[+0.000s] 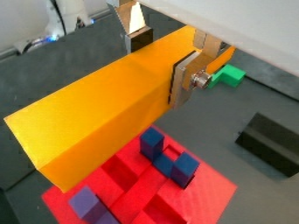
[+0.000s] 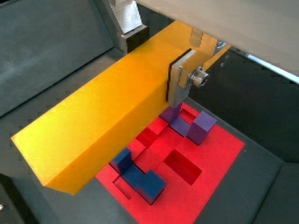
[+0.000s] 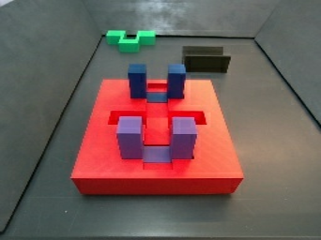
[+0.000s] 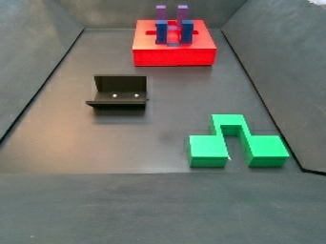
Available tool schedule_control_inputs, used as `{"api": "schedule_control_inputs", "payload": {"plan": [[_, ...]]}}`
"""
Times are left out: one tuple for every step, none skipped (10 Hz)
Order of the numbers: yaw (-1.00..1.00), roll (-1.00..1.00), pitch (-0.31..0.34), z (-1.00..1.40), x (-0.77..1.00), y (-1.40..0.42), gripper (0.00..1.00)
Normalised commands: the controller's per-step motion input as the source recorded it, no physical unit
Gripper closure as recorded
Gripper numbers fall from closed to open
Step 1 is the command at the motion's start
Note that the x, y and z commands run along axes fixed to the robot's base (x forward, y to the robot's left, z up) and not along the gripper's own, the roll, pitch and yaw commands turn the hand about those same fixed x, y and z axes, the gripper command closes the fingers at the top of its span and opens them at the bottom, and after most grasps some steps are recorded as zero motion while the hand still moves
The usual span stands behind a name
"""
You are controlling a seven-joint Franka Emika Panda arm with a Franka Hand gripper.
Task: Pick up the yellow object. Move up. Move to above the board. Insert the yellow object.
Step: Insert the yellow object.
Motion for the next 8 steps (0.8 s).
{"api": "schedule_control_inputs", "payload": {"plan": [[0.30, 0.22, -0.109, -0.75, 0.00, -0.38, 1.00], [0.38, 0.22, -0.114, -0.75, 0.00, -0.37, 1.00], [0.35, 0.19, -0.113, -0.81, 0.00, -0.28, 1.00], [0.02, 0.01, -0.143, -0.76, 0.04, -0.03, 1.00], [-0.22, 0.00, -0.126, -0.60, 0.23, 0.00, 1.00], [-0.39, -0.01, -0.121, -0.54, 0.32, 0.00, 1.00], [-0.32, 0.00, -0.124, -0.53, 0.19, 0.00, 1.00], [-0.21, 0.00, -0.087, -0.47, 0.14, 0.00, 1.00]]}}
